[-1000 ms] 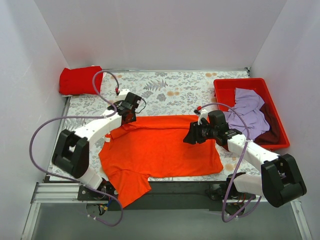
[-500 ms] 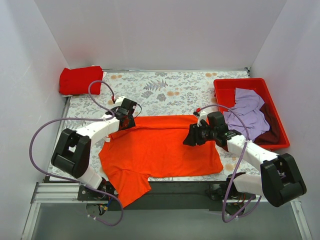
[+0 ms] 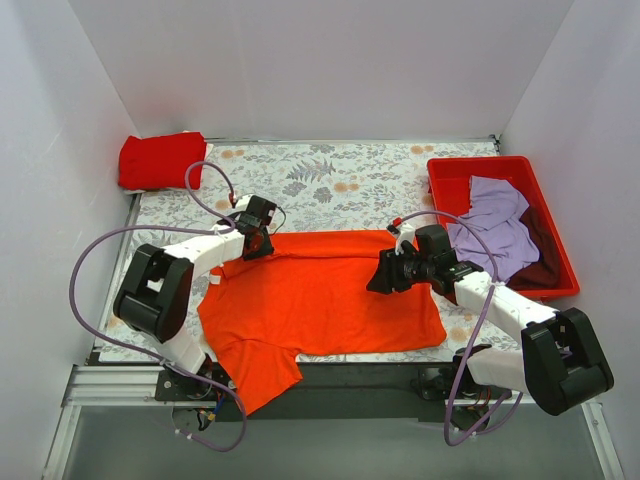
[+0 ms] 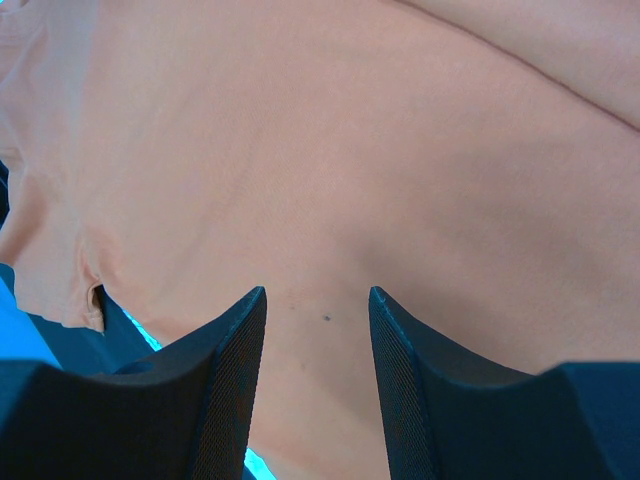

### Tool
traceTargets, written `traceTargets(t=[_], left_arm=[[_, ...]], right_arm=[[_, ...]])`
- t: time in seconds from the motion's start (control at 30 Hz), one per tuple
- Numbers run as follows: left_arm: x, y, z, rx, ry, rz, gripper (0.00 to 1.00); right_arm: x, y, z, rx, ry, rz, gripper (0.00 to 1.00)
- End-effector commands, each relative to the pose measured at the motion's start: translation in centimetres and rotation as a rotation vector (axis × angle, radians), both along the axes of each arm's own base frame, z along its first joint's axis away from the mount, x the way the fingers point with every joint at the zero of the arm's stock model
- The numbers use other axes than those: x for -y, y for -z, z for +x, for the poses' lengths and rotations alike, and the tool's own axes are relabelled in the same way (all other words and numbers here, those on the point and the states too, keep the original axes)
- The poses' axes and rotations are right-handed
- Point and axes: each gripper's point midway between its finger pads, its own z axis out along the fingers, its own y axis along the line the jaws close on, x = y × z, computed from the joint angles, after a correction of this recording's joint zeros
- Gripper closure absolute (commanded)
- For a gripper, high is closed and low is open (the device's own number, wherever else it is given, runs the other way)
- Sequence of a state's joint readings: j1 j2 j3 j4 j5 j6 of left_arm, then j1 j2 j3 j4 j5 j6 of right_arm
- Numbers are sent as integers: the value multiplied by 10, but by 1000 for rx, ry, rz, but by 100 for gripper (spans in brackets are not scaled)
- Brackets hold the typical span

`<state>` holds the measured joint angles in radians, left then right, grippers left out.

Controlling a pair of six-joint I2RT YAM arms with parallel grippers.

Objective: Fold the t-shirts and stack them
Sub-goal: Fold the tshirt

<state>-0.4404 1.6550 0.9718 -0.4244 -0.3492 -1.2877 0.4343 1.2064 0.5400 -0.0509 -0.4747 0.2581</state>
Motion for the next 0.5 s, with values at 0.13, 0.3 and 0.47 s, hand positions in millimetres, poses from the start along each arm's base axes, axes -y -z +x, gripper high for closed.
traceTargets(t=[0.13,0.3,0.47], left_arm=[[9,-12,10,32,9,-45,85],[11,-24,2,19,5,-70,100],[21,-38,-16,-3,-6,-172,100]], right_arm=[[-2,-4,-1,26,-17,16,48],[-3,-5,-2,30,-20,16,48],[-4,-6,-2,31,-27,21,48]])
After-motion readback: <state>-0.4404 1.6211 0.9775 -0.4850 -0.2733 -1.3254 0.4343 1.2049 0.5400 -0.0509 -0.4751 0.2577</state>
